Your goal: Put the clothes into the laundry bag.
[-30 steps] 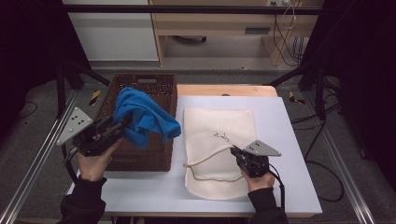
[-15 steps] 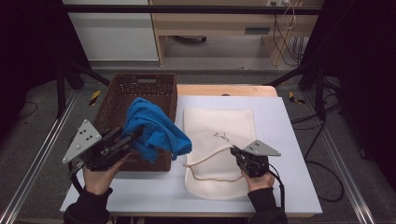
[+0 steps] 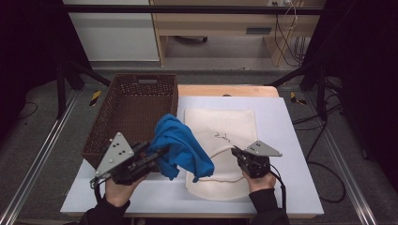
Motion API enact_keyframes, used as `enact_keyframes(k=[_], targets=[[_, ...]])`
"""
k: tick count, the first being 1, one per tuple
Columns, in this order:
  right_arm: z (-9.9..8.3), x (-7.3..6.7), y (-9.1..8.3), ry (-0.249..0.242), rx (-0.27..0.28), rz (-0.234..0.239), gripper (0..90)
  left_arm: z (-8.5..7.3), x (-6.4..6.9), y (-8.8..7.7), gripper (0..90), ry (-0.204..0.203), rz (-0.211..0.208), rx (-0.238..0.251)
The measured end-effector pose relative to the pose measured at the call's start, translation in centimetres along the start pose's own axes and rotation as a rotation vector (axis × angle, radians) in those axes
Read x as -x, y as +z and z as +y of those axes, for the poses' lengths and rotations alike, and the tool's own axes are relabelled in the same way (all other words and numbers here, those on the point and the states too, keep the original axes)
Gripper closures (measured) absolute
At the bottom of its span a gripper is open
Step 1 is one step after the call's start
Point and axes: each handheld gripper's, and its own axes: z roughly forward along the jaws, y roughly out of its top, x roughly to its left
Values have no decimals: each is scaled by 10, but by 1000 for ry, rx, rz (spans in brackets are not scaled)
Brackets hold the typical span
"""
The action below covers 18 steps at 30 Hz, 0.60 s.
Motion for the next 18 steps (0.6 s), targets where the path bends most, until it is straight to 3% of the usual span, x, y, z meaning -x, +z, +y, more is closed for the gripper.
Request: enact_keyframes(k=[6,18], targets=[[0,1,0,1,1,2,882,-12,22,24,689,21,-64,-73],[0,0,0,7,1,3,882,-53,49,75,689,51,-135,-254]])
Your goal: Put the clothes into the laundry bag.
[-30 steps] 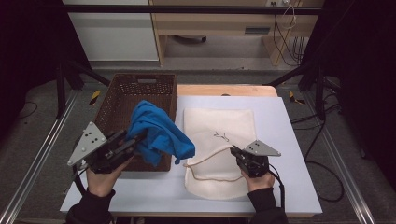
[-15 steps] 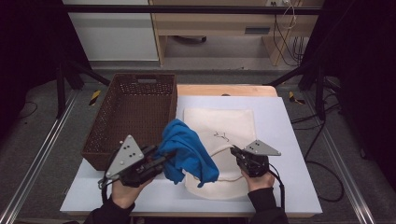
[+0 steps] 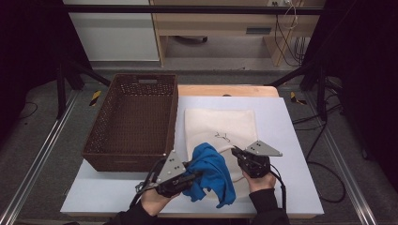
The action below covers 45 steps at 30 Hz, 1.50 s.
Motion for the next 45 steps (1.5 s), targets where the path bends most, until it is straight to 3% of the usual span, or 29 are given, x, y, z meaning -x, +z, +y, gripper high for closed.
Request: enact_keyframes(k=[5,16,20,25,28,31,33,36,38,42,45], targets=[[0,-1,0,-5,-1,2,882,-8,7,27,689,21,-14,-79],[0,-2,1,-2,1,2,882,-17,13,78,687,-3,-46,-203],[0,-2,0,-2,1,-2,882,-18,20,83,685,23,-47,-212],[0,-2,0,-3,5,1,882,-17,18,91,685,-26,-74,-227],[1,-3,-1,-2,14,2,882,-18,21,96,682,-27,-99,-251],[1,-3,-3,0,21,5,882,-17,24,95,682,-15,-62,-226],[1,-3,-3,-2,24,6,882,-16,21,95,682,-22,-14,-206],[1,-4,-4,-7,27,13,882,-13,14,101,680,-20,78,-219],[1,-5,-5,-7,30,18,882,-16,5,108,675,-51,126,-248],[0,-6,-5,-16,23,22,882,-24,-5,118,642,-106,125,-268],[-2,-7,-3,-21,11,22,881,-27,-5,116,556,-103,98,-237]])
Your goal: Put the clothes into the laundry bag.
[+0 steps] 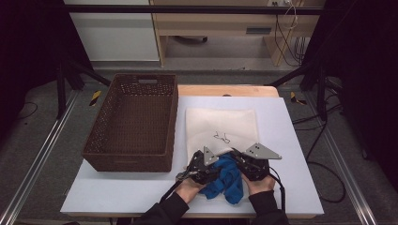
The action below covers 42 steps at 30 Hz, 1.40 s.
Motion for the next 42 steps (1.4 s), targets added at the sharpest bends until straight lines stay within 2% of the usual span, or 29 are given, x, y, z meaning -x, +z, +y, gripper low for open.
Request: enact_keyframes(k=[2,3,5,8,10,12,14,16,19,22,24,26,30,34,36,38,41,42], targets=[[-1,1,0,4,-3,-1,882,1,1,-9,463,6,-34,22],[-1,1,0,4,-3,-3,882,1,2,-12,430,8,-36,29],[-1,1,0,8,0,-5,882,3,4,-27,390,24,-53,55],[-1,3,-2,11,1,-7,881,3,5,-49,346,67,-49,79],[-2,3,-2,13,-3,-7,882,-2,3,-59,332,81,-45,67],[-3,4,-3,15,-6,-7,881,-10,0,-63,333,77,-47,48],[-4,4,-3,14,-9,-7,881,-19,-3,-59,345,67,-53,27],[-4,4,-2,15,-15,-7,881,-24,-3,-51,352,82,-34,-27],[-5,3,-1,5,-23,-3,881,-31,-5,-39,440,69,-42,-73],[-5,3,1,3,-34,1,881,-33,-5,-34,615,59,-62,-83],[-6,2,2,4,-37,2,881,-31,-2,-33,783,58,-64,-86],[-5,3,2,4,-32,0,882,-29,0,-32,856,47,-70,-76],[-5,3,2,11,-30,2,882,-23,7,-29,869,24,-89,-30],[-5,1,4,9,-32,8,882,-9,15,-18,872,30,-71,2],[-4,1,4,7,-26,8,882,-3,15,-10,872,14,-65,12],[-4,1,4,13,-24,6,882,2,13,0,871,10,-36,30],[-4,3,3,19,-20,7,882,4,8,15,869,38,29,42],[-5,3,3,18,-18,6,882,3,6,20,869,29,25,39]])
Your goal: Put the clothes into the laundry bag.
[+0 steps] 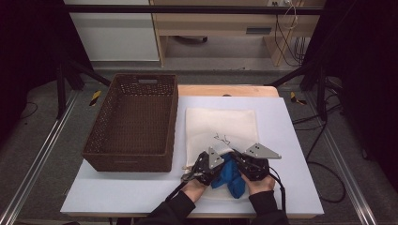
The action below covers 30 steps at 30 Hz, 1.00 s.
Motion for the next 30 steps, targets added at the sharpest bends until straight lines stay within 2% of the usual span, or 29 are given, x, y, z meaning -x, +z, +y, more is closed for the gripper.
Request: enact_keyframes(k=[4,6,9,12,13,17,20,23,24,26,27,28,30], targets=[[-1,1,2,2,-10,1,881,-6,-3,1,839,17,-4,15],[-1,1,2,-3,-7,-1,880,-7,-4,-2,753,12,-18,26],[-1,-1,2,-11,-4,-6,876,-8,-7,-7,626,-17,-38,5],[-1,0,1,-14,-3,-8,874,-6,-9,-18,511,-56,-103,-15],[-2,0,1,-10,0,-10,873,-6,-9,-22,482,-49,-94,-12],[-1,4,-2,0,7,-11,873,-10,0,-44,452,-28,-90,31],[-2,6,-2,10,8,-9,873,-13,13,-46,412,-27,-103,34],[-2,5,-1,4,7,-7,869,-17,30,-32,410,31,-91,11],[-2,4,-1,6,3,-6,869,-18,33,-26,411,37,-86,-4],[-2,4,-1,2,-2,-2,869,-19,37,-16,413,10,-92,-21],[-2,5,-1,1,-5,1,870,-20,37,-12,429,1,-81,-22],[-2,5,0,6,-6,3,871,-21,37,-7,481,-10,-46,-20],[-2,6,0,8,-7,3,873,-21,35,-3,613,-35,-31,-22]])
